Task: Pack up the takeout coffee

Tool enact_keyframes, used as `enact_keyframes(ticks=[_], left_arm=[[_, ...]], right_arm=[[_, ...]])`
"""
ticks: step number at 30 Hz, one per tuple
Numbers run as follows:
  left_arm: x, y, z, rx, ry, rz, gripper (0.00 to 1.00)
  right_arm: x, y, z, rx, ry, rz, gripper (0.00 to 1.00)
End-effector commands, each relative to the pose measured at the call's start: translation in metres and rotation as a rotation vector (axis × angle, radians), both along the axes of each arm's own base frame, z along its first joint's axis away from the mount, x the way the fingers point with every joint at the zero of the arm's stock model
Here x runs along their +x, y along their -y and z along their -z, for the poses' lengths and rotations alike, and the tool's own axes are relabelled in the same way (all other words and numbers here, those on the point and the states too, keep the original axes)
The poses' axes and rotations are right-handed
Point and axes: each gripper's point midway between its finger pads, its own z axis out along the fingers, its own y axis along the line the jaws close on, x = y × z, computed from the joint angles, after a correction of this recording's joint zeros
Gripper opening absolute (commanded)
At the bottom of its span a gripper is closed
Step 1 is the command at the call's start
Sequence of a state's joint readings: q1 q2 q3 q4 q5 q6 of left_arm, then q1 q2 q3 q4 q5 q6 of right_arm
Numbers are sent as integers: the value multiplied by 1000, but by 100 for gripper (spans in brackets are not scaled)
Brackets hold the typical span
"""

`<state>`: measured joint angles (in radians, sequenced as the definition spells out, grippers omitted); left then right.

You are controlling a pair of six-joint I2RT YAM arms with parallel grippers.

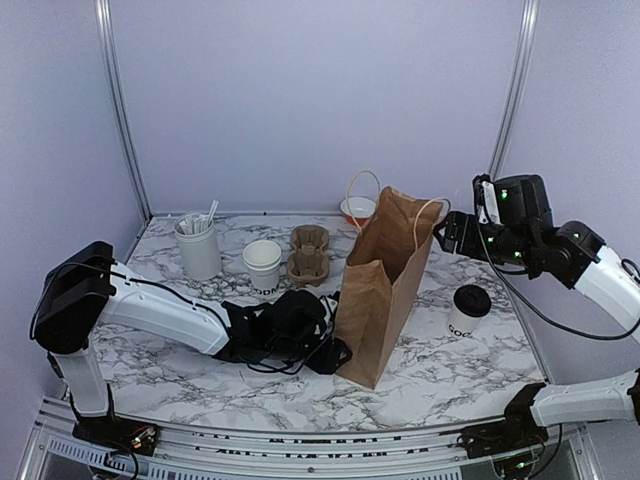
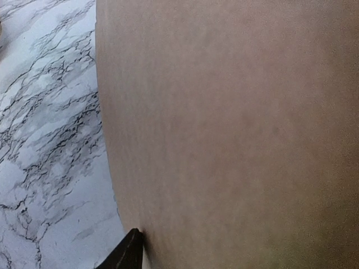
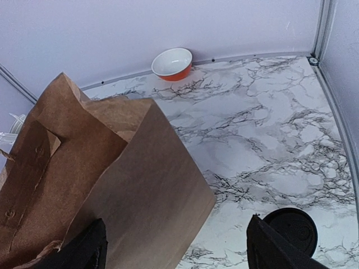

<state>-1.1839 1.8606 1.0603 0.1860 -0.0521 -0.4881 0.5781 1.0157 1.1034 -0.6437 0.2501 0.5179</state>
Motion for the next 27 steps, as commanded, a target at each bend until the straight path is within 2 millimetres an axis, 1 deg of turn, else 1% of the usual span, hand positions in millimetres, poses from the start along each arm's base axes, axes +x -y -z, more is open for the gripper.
enact_keyframes(ticks=[1, 4, 8, 14, 16, 18, 22, 24, 27], left_arm=[[3, 18, -16, -54, 13, 8, 52], [2, 13, -23, -59, 26, 8, 52], [-2, -3, -35, -51, 42, 11, 53], [-11, -33, -55, -28, 70, 18, 56], [-12, -42, -61, -11, 79, 15, 57], [-10, -51, -71, -12, 88, 2, 57], [3, -69, -96, -48, 98, -52, 58], [15, -77, -107, -71, 96, -91, 59], [36, -84, -113, -81, 70, -156, 59]], right_arm=[[7, 12, -27, -12, 66, 54, 83], [5, 20, -38, -25, 90, 89, 83], [1, 30, -52, -24, 131, 118, 83], [0, 36, -62, -26, 160, 141, 84], [1, 36, -64, -26, 165, 148, 84], [1, 38, -67, -27, 172, 153, 84], [1, 39, -72, -26, 179, 161, 83], [1, 39, -73, -27, 179, 161, 84], [2, 38, -74, -29, 173, 158, 84]])
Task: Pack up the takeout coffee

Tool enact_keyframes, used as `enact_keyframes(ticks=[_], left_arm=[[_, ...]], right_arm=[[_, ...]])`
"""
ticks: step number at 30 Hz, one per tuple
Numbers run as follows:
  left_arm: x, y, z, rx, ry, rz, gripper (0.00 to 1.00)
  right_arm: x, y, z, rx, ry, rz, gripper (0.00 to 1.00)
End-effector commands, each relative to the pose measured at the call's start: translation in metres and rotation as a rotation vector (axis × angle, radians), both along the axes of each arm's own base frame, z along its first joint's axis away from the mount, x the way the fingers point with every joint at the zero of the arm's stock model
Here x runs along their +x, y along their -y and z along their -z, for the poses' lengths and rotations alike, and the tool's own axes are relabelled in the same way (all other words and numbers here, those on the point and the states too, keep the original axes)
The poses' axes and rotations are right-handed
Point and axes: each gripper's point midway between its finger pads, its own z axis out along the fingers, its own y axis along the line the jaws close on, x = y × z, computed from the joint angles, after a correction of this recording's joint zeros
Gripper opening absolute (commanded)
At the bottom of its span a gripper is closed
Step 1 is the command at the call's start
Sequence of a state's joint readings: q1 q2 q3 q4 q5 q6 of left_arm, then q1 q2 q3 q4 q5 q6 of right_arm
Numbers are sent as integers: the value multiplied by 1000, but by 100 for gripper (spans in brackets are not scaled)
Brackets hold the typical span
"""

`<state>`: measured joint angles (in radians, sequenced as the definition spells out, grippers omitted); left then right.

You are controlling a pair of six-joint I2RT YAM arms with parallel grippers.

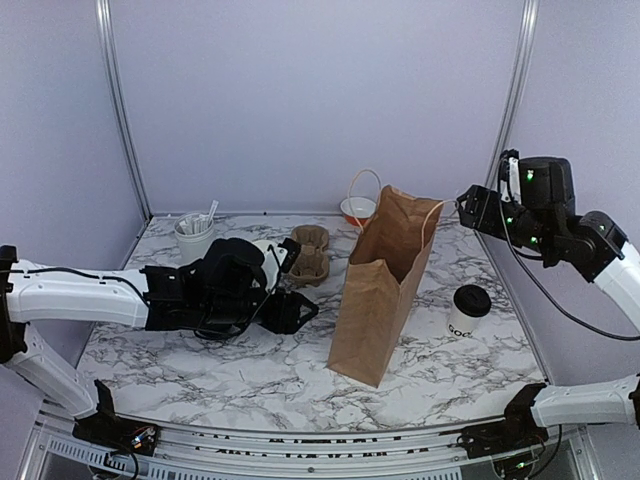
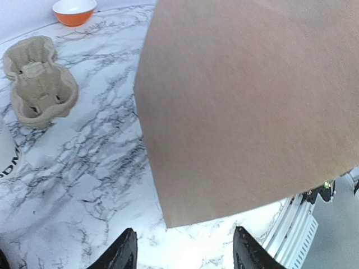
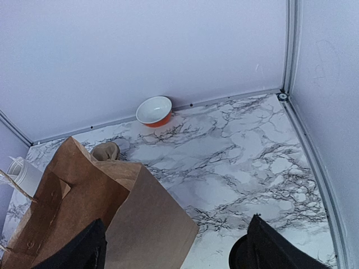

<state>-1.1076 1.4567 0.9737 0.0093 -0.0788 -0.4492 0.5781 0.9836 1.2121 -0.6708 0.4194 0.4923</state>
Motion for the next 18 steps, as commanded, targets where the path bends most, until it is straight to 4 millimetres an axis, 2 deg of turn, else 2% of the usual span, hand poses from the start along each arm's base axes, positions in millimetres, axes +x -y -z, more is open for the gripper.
enact_keyframes(ticks=[1, 4, 7, 9, 12, 18], left_arm=[[30, -20, -3, 20, -44, -110, 60], [54, -21, -5, 13, -79, -185, 61], [70, -14, -2, 35, -89, -226, 61], [80, -12, 10, 79, -95, -258, 61], [92, -10, 40, 133, -134, -309, 62], [109, -11, 66, 194, -128, -368, 62]], right_arm=[[1, 5, -19, 0, 28, 17, 84], [2, 2, -19, 7, 24, 6, 84], [1, 1, -15, 13, 15, 0, 84], [1, 1, -11, 17, 10, -1, 84], [0, -1, -9, 31, 12, -10, 84], [0, -4, -9, 29, 11, -22, 84]])
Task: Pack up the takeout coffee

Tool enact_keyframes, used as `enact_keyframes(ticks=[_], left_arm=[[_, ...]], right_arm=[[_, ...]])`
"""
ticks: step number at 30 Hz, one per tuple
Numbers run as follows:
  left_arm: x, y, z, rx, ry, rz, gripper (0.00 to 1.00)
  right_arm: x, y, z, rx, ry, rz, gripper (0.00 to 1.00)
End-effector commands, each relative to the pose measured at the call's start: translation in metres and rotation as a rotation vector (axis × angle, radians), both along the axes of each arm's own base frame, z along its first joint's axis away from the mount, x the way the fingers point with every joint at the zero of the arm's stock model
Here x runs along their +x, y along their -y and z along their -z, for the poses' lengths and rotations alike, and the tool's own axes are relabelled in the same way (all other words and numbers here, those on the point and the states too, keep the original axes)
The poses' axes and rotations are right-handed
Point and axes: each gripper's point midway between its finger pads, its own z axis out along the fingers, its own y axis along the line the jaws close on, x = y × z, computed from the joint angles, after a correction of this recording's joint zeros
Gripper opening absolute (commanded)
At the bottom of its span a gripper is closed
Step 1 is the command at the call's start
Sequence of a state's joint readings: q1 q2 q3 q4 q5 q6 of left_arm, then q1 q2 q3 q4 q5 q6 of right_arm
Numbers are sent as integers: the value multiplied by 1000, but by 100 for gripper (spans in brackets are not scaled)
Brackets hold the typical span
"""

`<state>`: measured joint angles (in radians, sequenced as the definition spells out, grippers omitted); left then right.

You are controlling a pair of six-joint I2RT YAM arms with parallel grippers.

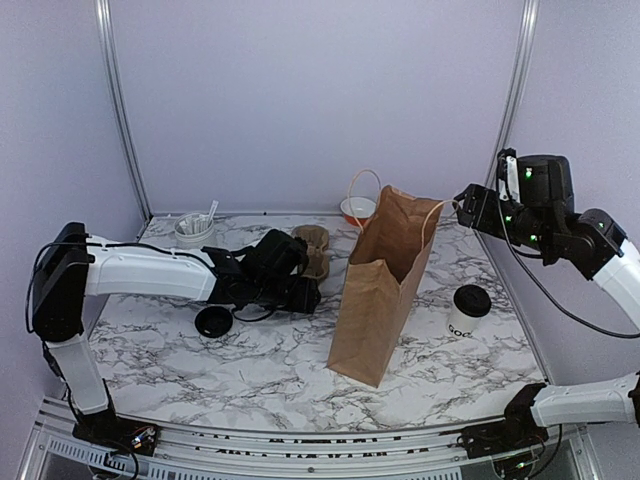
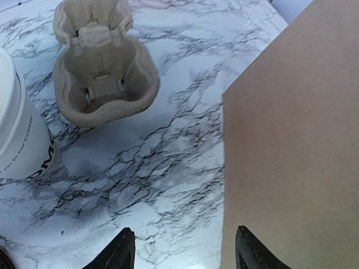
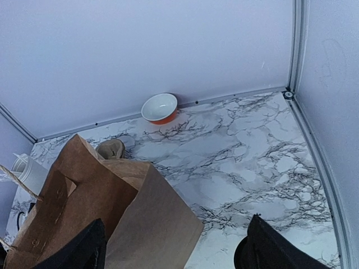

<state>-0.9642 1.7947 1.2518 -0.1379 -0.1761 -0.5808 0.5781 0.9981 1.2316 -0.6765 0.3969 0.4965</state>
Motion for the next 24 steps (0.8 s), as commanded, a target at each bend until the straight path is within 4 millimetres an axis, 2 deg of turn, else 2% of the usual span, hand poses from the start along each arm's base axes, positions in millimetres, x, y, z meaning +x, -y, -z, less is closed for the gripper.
enact_keyframes(ticks=[1, 10, 24], left_arm=[[16, -10, 13, 65, -1, -69, 62], [44, -20, 43, 92, -18, -110, 62], [86, -49, 70, 93, -22, -188, 62]], right_arm=[[-1, 1, -6, 17, 17, -4, 84], [-1, -2, -2, 29, 12, -18, 84], [-9, 1, -3, 52, 21, -21, 84]])
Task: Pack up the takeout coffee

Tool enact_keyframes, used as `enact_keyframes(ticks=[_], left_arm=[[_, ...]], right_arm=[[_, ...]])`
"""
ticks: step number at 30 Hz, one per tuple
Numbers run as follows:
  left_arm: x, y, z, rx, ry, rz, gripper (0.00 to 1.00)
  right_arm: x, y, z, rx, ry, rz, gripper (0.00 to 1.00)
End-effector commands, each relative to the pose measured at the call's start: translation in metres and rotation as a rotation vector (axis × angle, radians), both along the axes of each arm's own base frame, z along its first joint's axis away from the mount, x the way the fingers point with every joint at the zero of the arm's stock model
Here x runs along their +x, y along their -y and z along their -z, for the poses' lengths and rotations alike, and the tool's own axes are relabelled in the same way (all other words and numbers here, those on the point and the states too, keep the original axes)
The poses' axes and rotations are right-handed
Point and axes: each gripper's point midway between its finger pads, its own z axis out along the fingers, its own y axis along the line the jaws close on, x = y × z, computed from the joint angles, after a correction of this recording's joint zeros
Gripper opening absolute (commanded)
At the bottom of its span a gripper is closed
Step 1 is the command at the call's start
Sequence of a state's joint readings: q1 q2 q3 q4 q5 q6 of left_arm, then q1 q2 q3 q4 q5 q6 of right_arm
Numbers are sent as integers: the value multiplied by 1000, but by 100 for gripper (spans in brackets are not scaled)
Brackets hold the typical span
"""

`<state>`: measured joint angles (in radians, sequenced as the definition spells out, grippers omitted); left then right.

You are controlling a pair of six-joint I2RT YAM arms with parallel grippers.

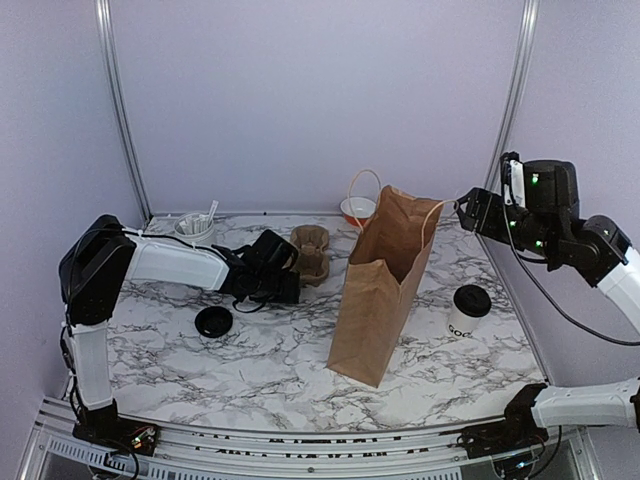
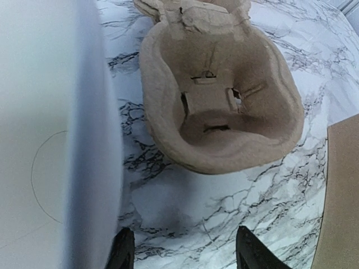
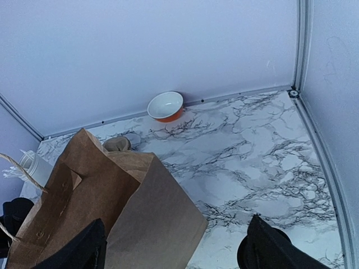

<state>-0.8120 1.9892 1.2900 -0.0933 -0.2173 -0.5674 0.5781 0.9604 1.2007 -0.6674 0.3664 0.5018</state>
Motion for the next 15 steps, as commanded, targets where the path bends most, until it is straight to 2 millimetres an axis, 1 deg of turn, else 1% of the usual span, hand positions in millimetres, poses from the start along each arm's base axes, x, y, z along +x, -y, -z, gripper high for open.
enact_keyframes(ticks=[1, 10, 11, 12, 13, 15], left_arm=[[21, -6, 1, -16, 25, -28, 63], [54, -41, 11, 25, 32, -123, 62], [56, -42, 12, 27, 32, -125, 62], [58, -41, 12, 31, 33, -122, 62], [68, -54, 11, 35, 31, -149, 62], [74, -56, 8, 40, 36, -149, 62]], right_arm=[[-2, 2, -5, 30, 14, 3, 84], [-3, 1, -5, 34, 14, -4, 84], [-3, 1, -4, 34, 13, -4, 83], [-3, 1, -4, 34, 13, -4, 84], [-3, 1, -4, 35, 11, -5, 84], [-3, 0, -4, 35, 10, -7, 84]])
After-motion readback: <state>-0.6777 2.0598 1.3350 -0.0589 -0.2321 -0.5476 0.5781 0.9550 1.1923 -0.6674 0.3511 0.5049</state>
